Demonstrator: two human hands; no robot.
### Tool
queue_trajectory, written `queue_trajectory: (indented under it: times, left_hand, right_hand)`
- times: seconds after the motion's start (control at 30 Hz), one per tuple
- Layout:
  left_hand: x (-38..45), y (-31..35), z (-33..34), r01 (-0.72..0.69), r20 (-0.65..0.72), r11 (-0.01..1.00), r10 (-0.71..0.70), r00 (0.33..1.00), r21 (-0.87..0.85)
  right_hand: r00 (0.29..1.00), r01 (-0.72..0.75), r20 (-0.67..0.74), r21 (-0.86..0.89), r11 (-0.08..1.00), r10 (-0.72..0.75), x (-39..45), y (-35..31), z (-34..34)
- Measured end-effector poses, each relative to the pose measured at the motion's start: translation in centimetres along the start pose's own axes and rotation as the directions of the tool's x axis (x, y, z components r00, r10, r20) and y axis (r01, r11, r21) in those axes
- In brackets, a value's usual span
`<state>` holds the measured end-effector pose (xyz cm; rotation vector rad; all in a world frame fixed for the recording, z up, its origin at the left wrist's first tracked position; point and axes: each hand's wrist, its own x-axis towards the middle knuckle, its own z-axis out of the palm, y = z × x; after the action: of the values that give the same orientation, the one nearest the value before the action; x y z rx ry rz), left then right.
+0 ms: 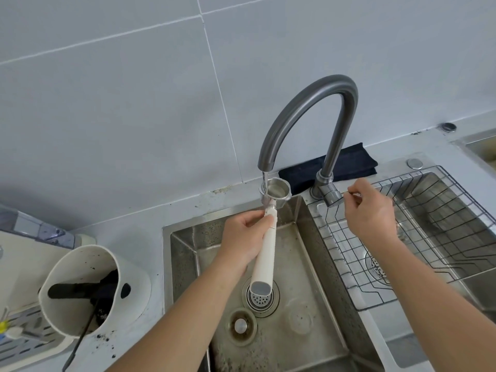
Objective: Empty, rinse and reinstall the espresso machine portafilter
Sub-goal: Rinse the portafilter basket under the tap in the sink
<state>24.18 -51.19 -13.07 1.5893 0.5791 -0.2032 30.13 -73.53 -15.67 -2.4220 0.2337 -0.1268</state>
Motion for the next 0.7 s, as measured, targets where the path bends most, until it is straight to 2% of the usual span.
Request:
queue_trajectory:
  times: [0.2, 0.4, 0.53, 0.7]
  left_hand:
    - [-0.6, 0.2, -1.4, -0.079, 0.029, 0.975, 0.075, 0.997, 0.206]
    - [-0.9, -0.3, -3.0, -0.239, 0.115, 0.87, 0.21, 0.971, 0.431]
    - [-1.2, -0.5, -3.8, -0.291, 0.112, 0.843, 0.27, 0.956, 0.453]
    - [-1.5, -0.5, -4.3, -0.265, 0.076, 0.884, 0.256, 0.964, 0.384]
  right_hand:
    - [1.0, 0.017, -0.009, -0.001, 1.0, -0.017, -0.1, 0.0, 0.0]
    - [1.0, 0.021, -0.006, 0.004, 1.0, -0.021, 0.0, 0.1, 0.0]
    - [1.0, 0.02, -0.005, 0.004, 1.0, -0.02, 0.0, 0.2, 0.0]
    - [1.0, 0.015, -0.005, 0.005, 1.0, -0.015, 0.0, 0.2, 0.0]
